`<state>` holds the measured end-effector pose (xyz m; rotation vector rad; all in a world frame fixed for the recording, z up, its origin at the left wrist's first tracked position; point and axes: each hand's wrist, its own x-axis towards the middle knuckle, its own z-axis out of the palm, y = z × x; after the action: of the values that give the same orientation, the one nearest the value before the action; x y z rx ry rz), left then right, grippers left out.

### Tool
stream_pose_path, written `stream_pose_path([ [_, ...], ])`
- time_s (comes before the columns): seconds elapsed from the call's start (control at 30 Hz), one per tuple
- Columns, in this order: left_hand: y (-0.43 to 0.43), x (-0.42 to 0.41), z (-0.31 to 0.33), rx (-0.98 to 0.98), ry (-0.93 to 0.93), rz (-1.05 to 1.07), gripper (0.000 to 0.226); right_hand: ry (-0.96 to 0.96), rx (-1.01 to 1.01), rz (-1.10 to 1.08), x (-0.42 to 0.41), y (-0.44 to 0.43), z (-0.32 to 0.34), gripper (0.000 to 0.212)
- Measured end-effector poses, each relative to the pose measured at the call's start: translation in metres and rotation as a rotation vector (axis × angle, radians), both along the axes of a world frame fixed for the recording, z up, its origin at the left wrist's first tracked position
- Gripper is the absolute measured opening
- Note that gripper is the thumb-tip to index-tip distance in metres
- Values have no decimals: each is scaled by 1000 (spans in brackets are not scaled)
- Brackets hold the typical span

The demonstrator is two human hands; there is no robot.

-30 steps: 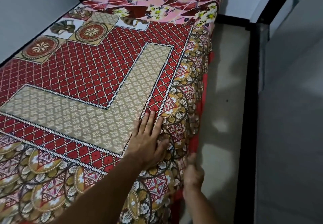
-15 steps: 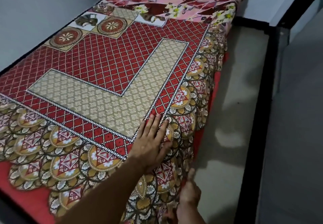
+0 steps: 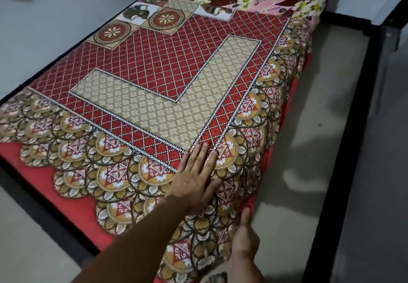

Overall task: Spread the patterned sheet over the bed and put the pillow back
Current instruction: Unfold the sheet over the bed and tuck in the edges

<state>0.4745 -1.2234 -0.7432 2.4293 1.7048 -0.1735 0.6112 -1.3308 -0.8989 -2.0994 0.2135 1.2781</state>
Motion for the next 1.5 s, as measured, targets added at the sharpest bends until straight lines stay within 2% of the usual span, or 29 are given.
stream_pose_path([
  [0.03, -6, -2, 1, -13, 4, -7, 70, 14, 5, -45, 1, 4, 37, 94],
  [0.13, -26, -11, 4, -35, 12, -17, 69, 73, 75, -20, 2, 3, 63, 104],
  [0.23, -43, -24, 6, -46, 0, -2, 69, 235, 74, 26, -3, -3, 73, 93],
  [0.3, -51, -31, 6, -47, -1, 0, 69, 310, 143, 17, -6, -14, 79, 92],
  [0.4, -65, -41, 3, -23, -13, -33, 69, 277, 201, 0, -19, -36, 84, 83],
  [0.57, -87, -55, -4, 3, -17, -51, 73, -33, 285, 40, -17, -67, 92, 59],
  [0.6, -92, -58, -3, -6, -21, -68, 74, -95, 255, 95, -16, -70, 90, 65],
  [0.67, -106, -67, -1, -15, -27, -86, 74, -137, 191, 177, -18, -72, 84, 91],
  [0.73, -117, -77, 1, -14, -36, -81, 72, -62, 157, 223, -27, -76, 75, 108],
  [0.77, -121, -81, 2, -14, -37, -74, 73, 31, 151, 229, -31, -79, 70, 106],
  [0.83, -127, -83, 1, -13, -28, -62, 73, 164, 202, 189, -41, -90, 82, 82],
  [0.9, -131, -84, -1, -4, -33, -43, 74, 54, 156, 158, -44, -105, 85, 73],
  [0.93, -133, -85, -3, -8, -40, -44, 74, -41, 114, 137, -42, -113, 80, 74],
  [1.0, -138, -90, -5, 0, -61, -62, 73, -98, 13, 117, -43, -123, 78, 77],
  [1.1, -146, -99, -6, 16, -76, -76, 72, -164, 54, 306, -42, -132, 68, 85],
  [1.17, -148, -106, -5, 10, -89, -92, 72, -310, 127, 459, -34, -131, 44, 97],
  [1.2, -146, -110, -4, 6, -90, -110, 71, -458, 110, 475, -32, -125, 40, 95],
  [1.3, -119, -121, -1, 60, -55, -71, 68, -866, 182, 434, -37, -64, 95, 56],
  [1.33, -107, -125, 2, 81, -48, -6, 68, -963, 305, 510, -44, -40, 121, 47],
  [1.4, -78, -135, 8, 147, -58, 121, 68, -1028, 589, 785, -64, 5, 148, 45],
  [1.5, -43, -146, 2, 132, -70, 207, 70, -1132, 733, 1410, -110, 61, 171, 54],
])
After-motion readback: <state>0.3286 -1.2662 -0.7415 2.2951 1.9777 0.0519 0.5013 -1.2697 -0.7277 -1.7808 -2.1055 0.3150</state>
